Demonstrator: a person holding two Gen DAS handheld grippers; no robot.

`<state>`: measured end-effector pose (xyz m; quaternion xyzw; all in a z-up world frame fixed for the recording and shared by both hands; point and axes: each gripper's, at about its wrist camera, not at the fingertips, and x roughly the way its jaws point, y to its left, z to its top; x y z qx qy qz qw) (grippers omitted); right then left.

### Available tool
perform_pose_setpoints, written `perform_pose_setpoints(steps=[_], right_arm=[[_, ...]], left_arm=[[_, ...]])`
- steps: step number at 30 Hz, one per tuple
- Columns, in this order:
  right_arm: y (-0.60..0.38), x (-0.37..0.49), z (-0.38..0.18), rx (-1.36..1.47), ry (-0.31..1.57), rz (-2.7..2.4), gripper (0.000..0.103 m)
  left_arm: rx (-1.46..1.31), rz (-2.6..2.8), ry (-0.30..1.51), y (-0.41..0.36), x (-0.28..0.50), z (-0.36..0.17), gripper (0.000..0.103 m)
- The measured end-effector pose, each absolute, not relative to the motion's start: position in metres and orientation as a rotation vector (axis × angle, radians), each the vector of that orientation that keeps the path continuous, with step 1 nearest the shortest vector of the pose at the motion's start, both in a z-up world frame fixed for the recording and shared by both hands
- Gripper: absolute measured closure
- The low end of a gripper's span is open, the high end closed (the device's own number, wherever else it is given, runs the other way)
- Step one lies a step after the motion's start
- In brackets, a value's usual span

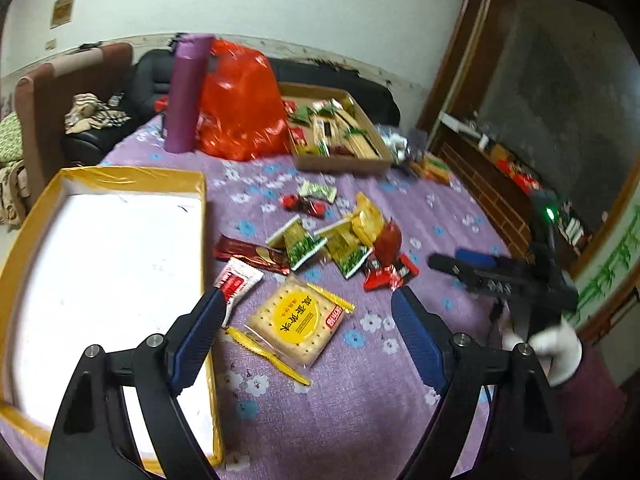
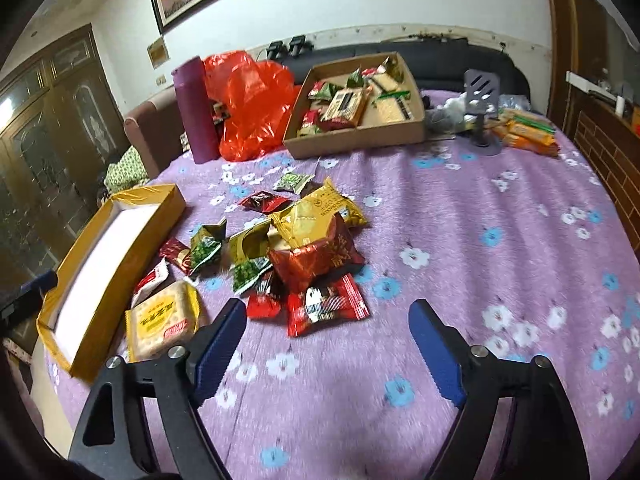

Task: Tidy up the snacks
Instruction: 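Grasp a green pea snack packet with the left gripper while the right grasps another green packet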

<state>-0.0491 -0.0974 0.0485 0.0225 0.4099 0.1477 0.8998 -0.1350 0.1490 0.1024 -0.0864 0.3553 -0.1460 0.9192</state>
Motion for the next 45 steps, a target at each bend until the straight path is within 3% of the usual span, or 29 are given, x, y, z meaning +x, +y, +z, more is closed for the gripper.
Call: perform_pose_setpoints(steps=[10, 14, 15, 16, 18, 21, 29, 30, 31, 33, 36, 40, 45], right_arm=[[-0.079, -0.015, 0.018, 0.021, 0.894, 0.295, 0.023], [-0.079, -0.010, 0.006, 0.037, 0.895, 0.322, 0.028], [-0.082, -0.008, 0.005, 0.055, 0.895, 0.338, 0.042], [-0.084, -0.006, 0.003, 0.071, 0.907, 0.358, 0.069], [-0.090, -0.003, -0.001, 0.128, 0.923, 0.403, 0.088], [-0.099, -0.005, -0.006, 0.188, 0.916, 0.436, 0.090], [-0.118, -0.004, 0.000, 0.302, 0.906, 0.485, 0.091], [-0.122, -0.004, 0.001, 0.325, 0.906, 0.491, 0.091], [-0.125, -0.003, -0.001, 0.345, 0.907, 0.499, 0.089], [-0.133, 0.000, -0.002, 0.406, 0.912, 0.521, 0.086], [-0.142, 0.003, -0.005, 0.473, 0.928, 0.539, 0.069], [-0.134, 0.000, -0.002, 0.438, 0.923, 0.554, 0.055], [-0.128, -0.006, 0.000, 0.400, 0.903, 0.551, 0.053]], left_arm=[[-0.136, -0.314, 0.802, 0.135, -0.093, 0.093, 0.018], [-0.165, -0.289, 0.834, 0.129, -0.073, 0.085, 0.018], [-0.175, -0.287, 0.845, 0.127, -0.064, 0.083, 0.018], [-0.178, -0.289, 0.858, 0.124, -0.057, 0.082, 0.018], [-0.166, -0.282, 0.889, 0.118, -0.041, 0.077, 0.018], [-0.137, -0.255, 0.937, 0.109, -0.016, 0.065, 0.018], [-0.188, -0.243, 1.036, 0.100, 0.033, 0.030, 0.021], [-0.170, -0.248, 1.039, 0.097, 0.034, 0.027, 0.045], [-0.148, -0.250, 1.050, 0.094, 0.035, 0.024, 0.048], [-0.130, -0.247, 1.034, 0.092, 0.032, 0.023, 0.050], [-0.155, -0.259, 1.015, 0.097, 0.027, 0.026, 0.054], [-0.195, -0.274, 0.974, 0.108, 0.014, 0.039, 0.054], [-0.257, -0.304, 0.908, 0.119, -0.011, 0.060, 0.054]])
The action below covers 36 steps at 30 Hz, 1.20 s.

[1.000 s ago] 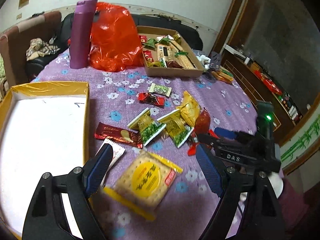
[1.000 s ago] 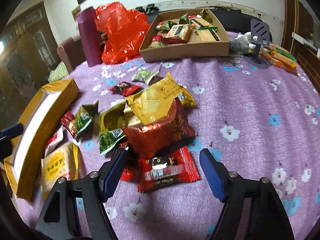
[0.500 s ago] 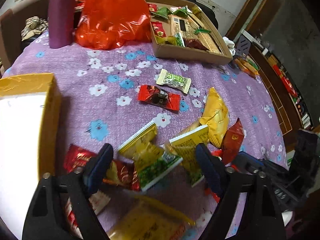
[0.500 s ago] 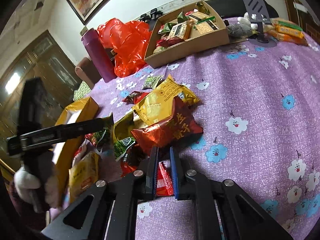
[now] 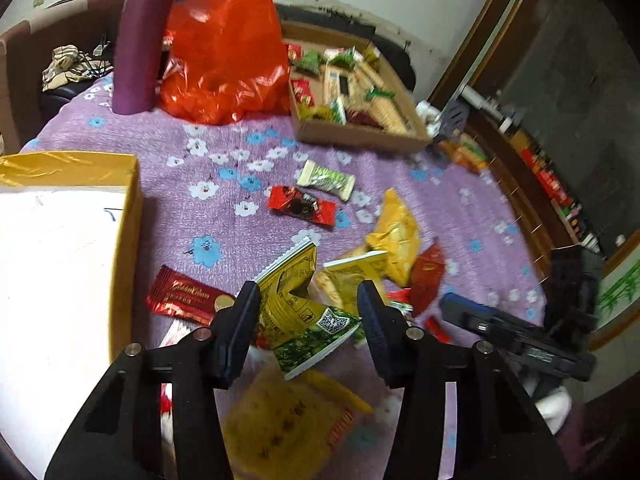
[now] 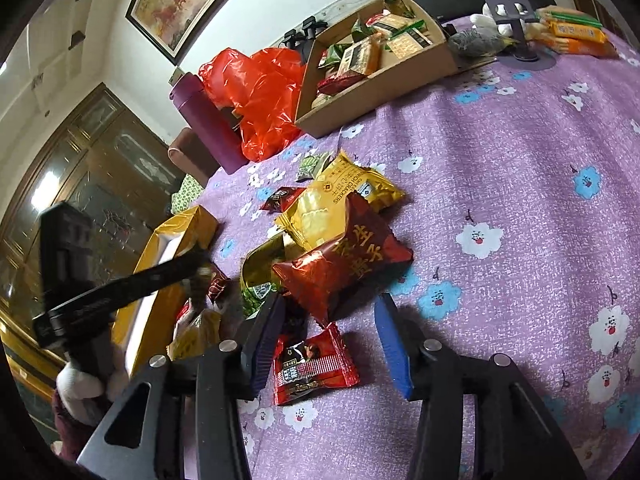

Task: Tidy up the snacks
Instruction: 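Grasp a green pea snack packet with the left gripper while the right grasps another green packet, then carry both green packets over the yellow-rimmed white box and open both grippers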

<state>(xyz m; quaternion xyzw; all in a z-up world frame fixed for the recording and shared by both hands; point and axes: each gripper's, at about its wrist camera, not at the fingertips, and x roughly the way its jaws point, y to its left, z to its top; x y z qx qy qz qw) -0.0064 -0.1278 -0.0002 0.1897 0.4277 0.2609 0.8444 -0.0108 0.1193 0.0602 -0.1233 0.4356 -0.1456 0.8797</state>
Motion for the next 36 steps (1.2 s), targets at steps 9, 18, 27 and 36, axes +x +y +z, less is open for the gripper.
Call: perform_pose_setpoints(steps=[9, 18, 27, 36], right_arm=[[-0.079, -0.023, 0.037, 0.191, 0.814, 0.569, 0.053], [0.001, 0.011, 0.014, -0.067, 0.934, 0.465, 0.055], [-0.009, 0.007, 0.010, -0.009, 0.938, 0.400, 0.075], [-0.013, -0.023, 0.055, 0.095, 0.832, 0.422, 0.077]], left_arm=[[-0.355, -0.267, 0.774, 0.157, -0.070, 0.087, 0.054], [-0.369, -0.101, 0.737, 0.214, -0.103, 0.085, 0.054], [-0.407, 0.003, 0.740, 0.254, -0.118, 0.066, 0.054], [-0.404, 0.083, 0.731, 0.274, -0.135, 0.061, 0.054]])
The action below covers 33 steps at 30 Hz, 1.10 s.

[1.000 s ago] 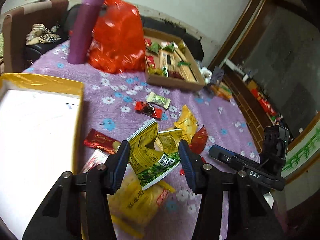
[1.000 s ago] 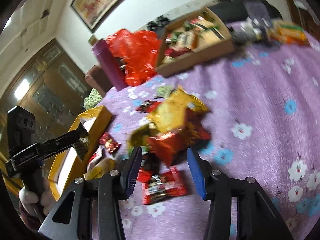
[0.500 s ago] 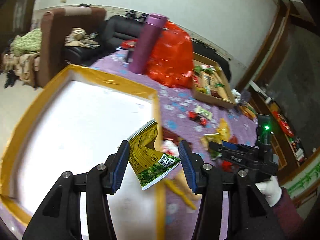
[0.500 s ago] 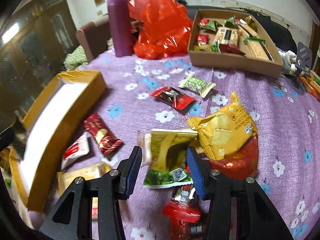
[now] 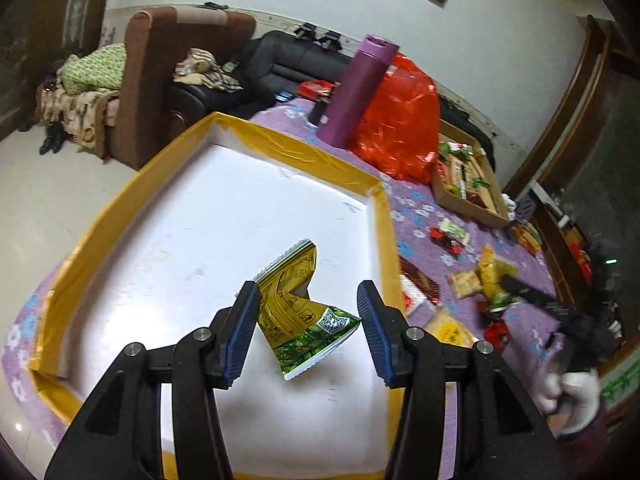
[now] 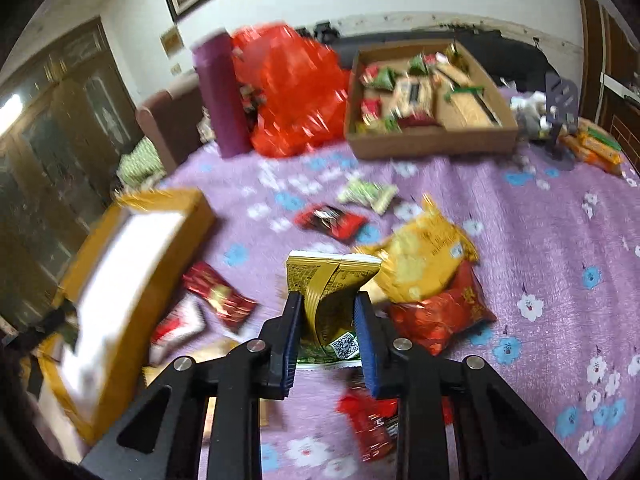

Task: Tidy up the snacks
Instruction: 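Carry both green packets over the yellow-rimmed white box and open both grippers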

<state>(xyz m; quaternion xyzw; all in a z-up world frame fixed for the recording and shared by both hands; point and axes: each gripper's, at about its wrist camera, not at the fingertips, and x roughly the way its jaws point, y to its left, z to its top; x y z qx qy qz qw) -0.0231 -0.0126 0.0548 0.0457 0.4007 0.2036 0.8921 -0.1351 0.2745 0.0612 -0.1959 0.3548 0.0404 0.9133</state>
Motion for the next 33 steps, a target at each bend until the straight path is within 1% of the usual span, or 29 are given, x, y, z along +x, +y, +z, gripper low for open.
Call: perform_pose_setpoints(steps=[6, 12, 13, 15, 19, 20, 21, 27, 29, 31, 33], right_arm=[[0.044, -0.057, 0.075, 0.086, 0.841, 0.630, 0.077], [0.117, -0.090, 0.067, 0.044, 0.904, 0.824, 0.077], [0.126, -0.094, 0.065, 0.034, 0.913, 0.847, 0.077], [0.146, -0.102, 0.059, 0.005, 0.928, 0.883, 0.077], [0.176, -0.114, 0.044, -0.052, 0.960, 0.916, 0.078], [0.182, -0.116, 0.040, -0.063, 0.967, 0.919, 0.078], [0.185, -0.118, 0.038, -0.069, 0.970, 0.923, 0.075], [0.179, -0.125, 0.045, -0.061, 0.931, 0.933, 0.070], [0.167, -0.123, 0.052, -0.043, 0.902, 0.922, 0.066], [0.146, -0.119, 0.059, -0.003, 0.878, 0.901, 0.061], [0.124, -0.114, 0.065, 0.033, 0.861, 0.872, 0.060]], left_arm=[[-0.438, 0.125, 0.743, 0.294, -0.143, 0.054, 0.054], [-0.494, 0.156, 0.739, 0.317, -0.156, 0.050, 0.053], [-0.509, 0.156, 0.732, 0.321, -0.159, 0.051, 0.051], [-0.542, 0.153, 0.725, 0.329, -0.165, 0.052, 0.049], [-0.582, 0.153, 0.701, 0.338, -0.175, 0.056, 0.039], [-0.585, 0.154, 0.696, 0.339, -0.177, 0.057, 0.039], [-0.589, 0.155, 0.693, 0.341, -0.178, 0.058, 0.039], [-0.596, 0.145, 0.661, 0.340, -0.187, 0.068, 0.039], [-0.595, 0.136, 0.650, 0.336, -0.188, 0.072, 0.038], [-0.590, 0.125, 0.644, 0.332, -0.189, 0.076, 0.037], [-0.581, 0.114, 0.645, 0.327, -0.188, 0.079, 0.036]])
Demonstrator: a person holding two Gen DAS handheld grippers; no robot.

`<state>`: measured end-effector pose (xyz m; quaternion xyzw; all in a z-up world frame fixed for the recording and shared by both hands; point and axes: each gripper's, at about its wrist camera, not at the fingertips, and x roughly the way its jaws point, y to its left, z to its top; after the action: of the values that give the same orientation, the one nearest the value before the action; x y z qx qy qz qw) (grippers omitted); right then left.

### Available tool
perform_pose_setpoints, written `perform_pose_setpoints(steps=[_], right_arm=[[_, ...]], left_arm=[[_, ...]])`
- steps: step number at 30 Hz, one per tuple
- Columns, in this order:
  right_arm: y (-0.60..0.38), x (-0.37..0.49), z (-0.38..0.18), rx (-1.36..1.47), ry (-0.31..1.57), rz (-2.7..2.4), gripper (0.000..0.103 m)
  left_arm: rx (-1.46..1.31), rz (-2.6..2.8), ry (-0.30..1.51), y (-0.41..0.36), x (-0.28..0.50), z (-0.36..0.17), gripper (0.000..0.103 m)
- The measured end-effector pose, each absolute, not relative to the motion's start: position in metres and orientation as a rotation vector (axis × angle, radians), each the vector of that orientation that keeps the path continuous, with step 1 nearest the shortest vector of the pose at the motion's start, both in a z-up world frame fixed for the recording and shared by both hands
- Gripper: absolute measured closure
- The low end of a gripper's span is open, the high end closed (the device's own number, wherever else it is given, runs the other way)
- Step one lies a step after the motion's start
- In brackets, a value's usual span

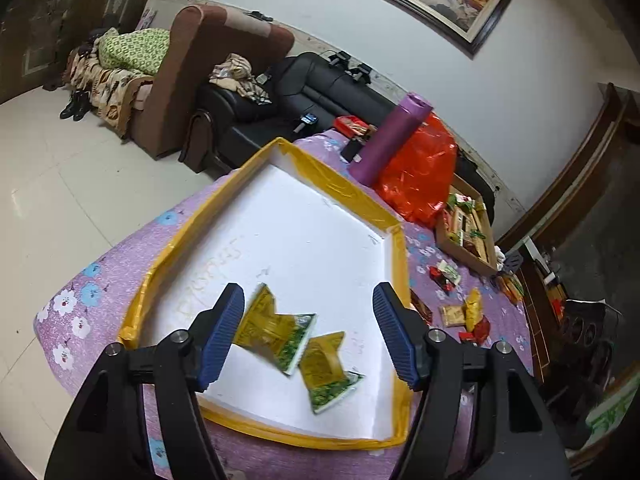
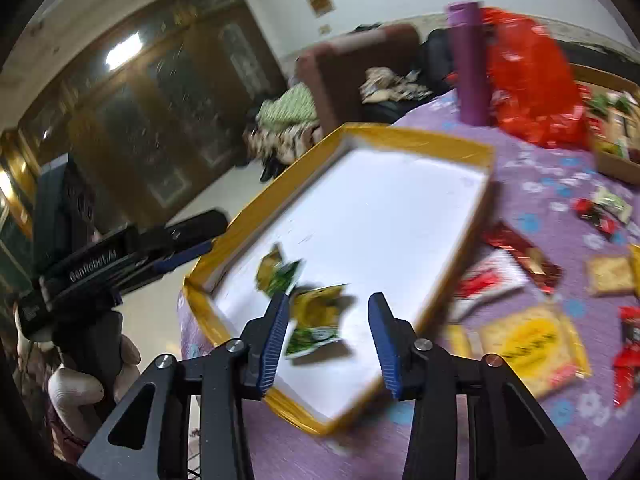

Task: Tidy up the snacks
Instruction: 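Carry both green packets over the yellow-rimmed white box and open both grippers, then grasp the yellow cracker pack with the left gripper while the right grasps a red candy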

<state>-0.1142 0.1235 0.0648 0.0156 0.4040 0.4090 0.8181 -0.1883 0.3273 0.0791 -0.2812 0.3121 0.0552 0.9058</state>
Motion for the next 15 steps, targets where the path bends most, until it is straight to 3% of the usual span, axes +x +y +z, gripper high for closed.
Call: perform_pose_setpoints(steps=[6, 15], right_arm=[[0.017, -0.088, 0.070, 0.170, 0.821, 0.680, 0.052], [-0.097, -0.063, 0.034, 0.302, 0.884, 0.453, 0.049]], left_arm=[[-0.532, 0.057, 0.650, 0.300, -0.185, 0.088, 0.034], [-0.359, -0.138, 0.742, 0.211, -0.151, 0.090, 0.033]])
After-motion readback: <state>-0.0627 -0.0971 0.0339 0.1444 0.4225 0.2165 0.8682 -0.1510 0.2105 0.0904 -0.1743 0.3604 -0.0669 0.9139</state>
